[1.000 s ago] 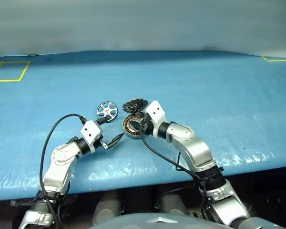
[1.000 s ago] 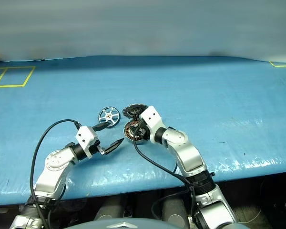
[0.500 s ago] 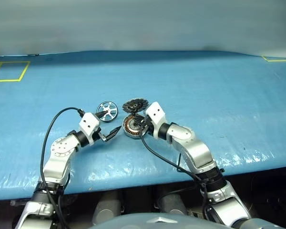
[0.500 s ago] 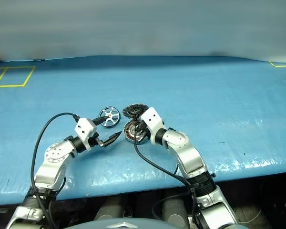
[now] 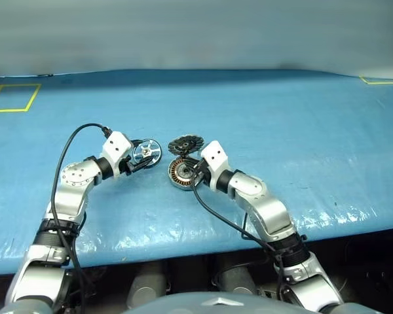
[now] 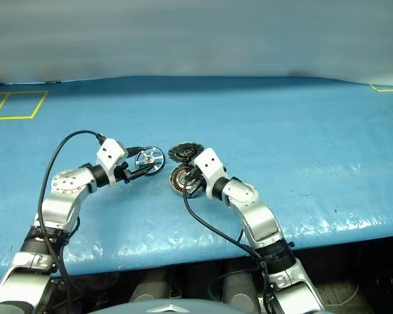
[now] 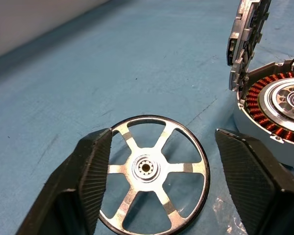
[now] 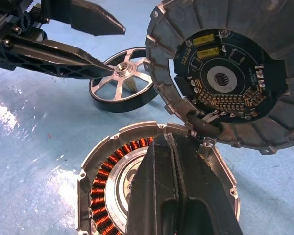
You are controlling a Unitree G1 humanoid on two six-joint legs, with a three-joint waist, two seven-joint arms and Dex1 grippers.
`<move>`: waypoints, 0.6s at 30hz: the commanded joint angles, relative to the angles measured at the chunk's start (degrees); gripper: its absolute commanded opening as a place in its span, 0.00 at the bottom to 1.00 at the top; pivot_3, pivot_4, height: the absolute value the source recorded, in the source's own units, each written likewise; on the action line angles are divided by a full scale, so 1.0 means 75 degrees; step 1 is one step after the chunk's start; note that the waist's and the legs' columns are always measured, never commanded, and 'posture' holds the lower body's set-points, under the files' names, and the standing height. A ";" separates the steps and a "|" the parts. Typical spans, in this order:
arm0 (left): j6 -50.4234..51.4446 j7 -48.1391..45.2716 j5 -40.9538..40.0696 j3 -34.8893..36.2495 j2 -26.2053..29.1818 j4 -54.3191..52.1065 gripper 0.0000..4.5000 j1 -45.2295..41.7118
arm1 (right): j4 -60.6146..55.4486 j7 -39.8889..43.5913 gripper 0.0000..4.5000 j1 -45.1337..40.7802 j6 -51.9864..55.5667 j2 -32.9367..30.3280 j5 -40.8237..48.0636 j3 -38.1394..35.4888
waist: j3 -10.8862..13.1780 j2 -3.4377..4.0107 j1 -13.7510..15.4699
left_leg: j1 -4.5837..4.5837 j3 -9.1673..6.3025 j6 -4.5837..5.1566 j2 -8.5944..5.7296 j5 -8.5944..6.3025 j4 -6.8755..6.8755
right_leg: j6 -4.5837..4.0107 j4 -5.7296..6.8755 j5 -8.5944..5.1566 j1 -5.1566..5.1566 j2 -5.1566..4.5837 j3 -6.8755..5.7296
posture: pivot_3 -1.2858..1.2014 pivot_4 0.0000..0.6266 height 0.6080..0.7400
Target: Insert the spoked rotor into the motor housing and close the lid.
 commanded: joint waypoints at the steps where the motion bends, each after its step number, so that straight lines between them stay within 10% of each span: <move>1: -0.0253 -0.0503 0.0329 -0.0204 0.0367 0.0325 0.56 -0.0546 | -0.0258 -0.0166 0.00 -0.0015 -0.0261 0.0155 -0.0021 -0.0070 | 0.0000 0.0000 -0.0002 | 0.0000 0.0000 -0.0003 0.0000 0.0002 -0.0001 | 0.0000 0.0000 0.0000 -0.0001 0.0001 0.0002 | 0.52 0.24 1.00; 18: -0.1669 -0.2969 0.2036 -0.1875 0.0877 0.3439 0.56 -0.3862 | -0.0151 -0.0650 0.00 0.0198 -0.1048 0.0910 -0.0219 0.0181 | 0.0011 -0.0019 -0.0019 | -0.0003 0.0018 -0.0002 -0.0005 0.0005 -0.0011 | 0.0025 -0.0001 -0.0010 -0.0009 0.0022 0.0044 | 0.52 0.24 1.00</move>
